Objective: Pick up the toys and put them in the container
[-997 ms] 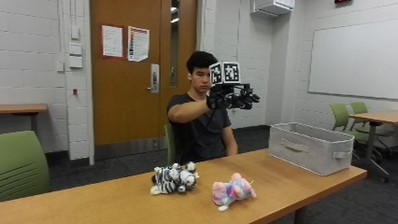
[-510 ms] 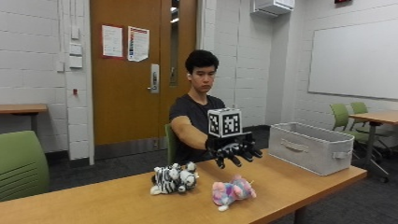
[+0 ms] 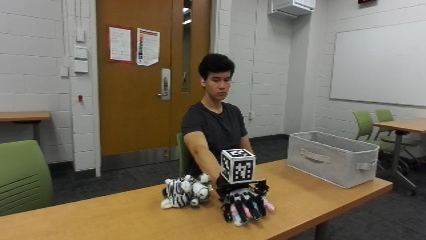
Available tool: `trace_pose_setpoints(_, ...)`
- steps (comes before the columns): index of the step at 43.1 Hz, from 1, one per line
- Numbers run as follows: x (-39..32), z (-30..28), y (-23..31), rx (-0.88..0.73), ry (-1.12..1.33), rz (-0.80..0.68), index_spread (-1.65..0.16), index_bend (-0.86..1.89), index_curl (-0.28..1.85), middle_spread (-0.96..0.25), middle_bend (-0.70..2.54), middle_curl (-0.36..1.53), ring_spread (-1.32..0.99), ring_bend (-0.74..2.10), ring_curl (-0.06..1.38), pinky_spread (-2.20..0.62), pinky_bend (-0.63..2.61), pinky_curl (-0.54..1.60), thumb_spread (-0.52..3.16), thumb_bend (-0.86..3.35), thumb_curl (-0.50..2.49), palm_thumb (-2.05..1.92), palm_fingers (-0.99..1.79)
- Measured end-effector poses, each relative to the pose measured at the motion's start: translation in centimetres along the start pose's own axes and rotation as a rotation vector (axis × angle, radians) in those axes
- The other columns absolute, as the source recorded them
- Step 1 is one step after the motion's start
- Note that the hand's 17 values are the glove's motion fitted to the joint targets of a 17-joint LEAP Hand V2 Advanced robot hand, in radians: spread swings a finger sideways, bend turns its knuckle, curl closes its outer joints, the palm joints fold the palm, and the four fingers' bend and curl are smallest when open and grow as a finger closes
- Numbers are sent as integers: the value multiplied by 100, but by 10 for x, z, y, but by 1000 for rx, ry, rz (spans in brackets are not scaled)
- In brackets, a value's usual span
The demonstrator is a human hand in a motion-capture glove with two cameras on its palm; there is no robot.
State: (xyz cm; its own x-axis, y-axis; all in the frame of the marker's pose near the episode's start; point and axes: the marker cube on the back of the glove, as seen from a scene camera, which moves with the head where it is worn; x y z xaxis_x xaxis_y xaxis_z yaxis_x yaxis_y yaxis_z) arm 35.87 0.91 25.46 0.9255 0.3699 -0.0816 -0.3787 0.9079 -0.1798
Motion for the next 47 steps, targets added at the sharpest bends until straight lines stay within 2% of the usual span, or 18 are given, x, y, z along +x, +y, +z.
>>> trace_pose_setpoints(3, 3, 1, 4, 29, -2, 3, -38, 24, 29, -7, 11, 28, -5, 37, 19, 2, 112, 36, 84, -9, 20, -12, 1)
trace_pose_setpoints(7, 2, -5, 6, 34, -12, -2, -40, 54, 37, -10, 13, 26, -12, 46, 20, -3, 98, 31, 94, -3, 21, -3, 30)
trace_pose_setpoints(11, 1, -13, 6, 58, -33, 7, -40, 62, 41, -15, 18, 27, -21, 57, 22, -9, 89, 28, 105, 0, 22, 2, 45)
trace_pose_setpoints(13, 1, -15, 7, 64, -23, 16, -40, 57, 42, -18, 20, 28, -27, 74, 28, -18, 97, 30, 115, 11, 25, 19, 70)
trace_pose_setpoints(14, 1, -16, 9, 64, -12, 20, -40, 59, 42, -18, 18, 27, -28, 69, 25, -17, 91, 27, 115, 7, 24, 13, 61)
trace_pose_setpoints(16, 1, -19, 11, 59, 10, 26, -39, 48, 41, -22, 20, 28, -33, 84, 31, -27, 103, 32, 124, 20, 29, 33, 82)
trace_pose_setpoints(20, -2, -30, 19, 37, 10, 37, -39, 32, 40, -28, 31, 33, -39, 98, 37, -36, 106, 34, 121, 31, 38, 55, 99)
trace_pose_setpoints(26, -14, -71, 28, 52, 14, 33, -40, 12, 38, -35, 52, 42, -42, 106, 42, -42, 98, 35, 105, 33, 47, 67, 107)
trace_pose_setpoints(34, -57, -175, 45, 197, -11, 10, -41, 9, 33, -39, 64, 49, -42, 112, 46, -44, 96, 36, 93, 32, 55, 71, 107)
trace_pose_setpoints(40, -122, -267, 80, 277, -33, -71, -42, 12, 31, -41, 68, 53, -42, 116, 47, -45, 95, 36, 85, 28, 60, 68, 110)
trace_pose_setpoints(47, -216, -332, 128, 404, -63, -141, -42, 14, 31, -42, 70, 56, -42, 117, 48, -45, 94, 37, 79, 25, 66, 67, 110)
